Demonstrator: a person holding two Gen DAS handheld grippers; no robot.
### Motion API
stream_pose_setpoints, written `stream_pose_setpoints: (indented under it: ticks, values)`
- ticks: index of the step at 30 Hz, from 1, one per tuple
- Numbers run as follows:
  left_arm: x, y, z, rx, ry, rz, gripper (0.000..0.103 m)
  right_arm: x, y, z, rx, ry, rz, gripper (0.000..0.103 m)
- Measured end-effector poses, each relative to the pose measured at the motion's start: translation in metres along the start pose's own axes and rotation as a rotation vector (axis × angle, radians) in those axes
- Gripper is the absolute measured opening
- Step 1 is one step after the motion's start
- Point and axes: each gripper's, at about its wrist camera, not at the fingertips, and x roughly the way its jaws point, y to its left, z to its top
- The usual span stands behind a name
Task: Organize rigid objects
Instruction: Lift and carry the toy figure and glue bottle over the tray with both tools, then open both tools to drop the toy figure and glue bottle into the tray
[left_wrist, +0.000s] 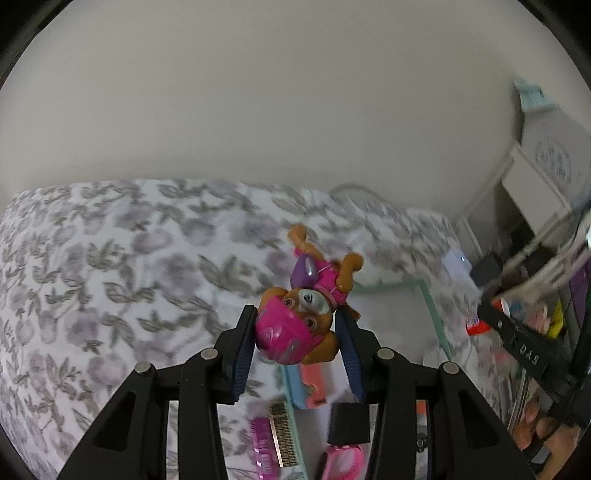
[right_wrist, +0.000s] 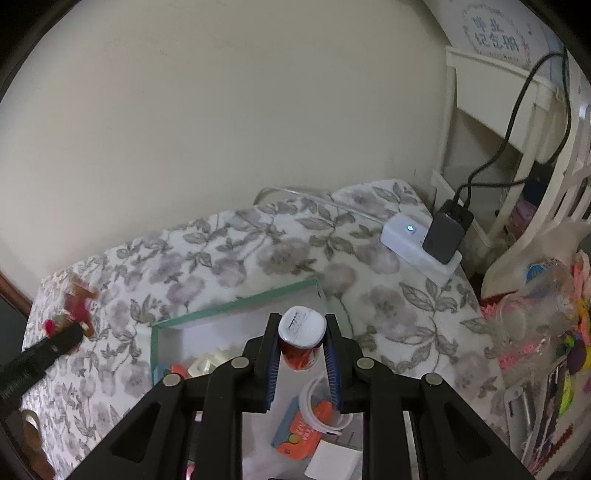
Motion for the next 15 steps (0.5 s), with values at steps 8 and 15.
stream_pose_setpoints:
  ticks: [8,15]
  values:
    - [0.039,-0.034,-0.021,0.096,0.098,0.020,0.045,0.026,0.011,-0.012,-0.043,0.077,0.006,0.024]
    - [0.061,-0.046,-0.035,0.132,0.160,0.024,0.045,0.051,0.023,-0.025,-0.083,0.154,0.011,0.024]
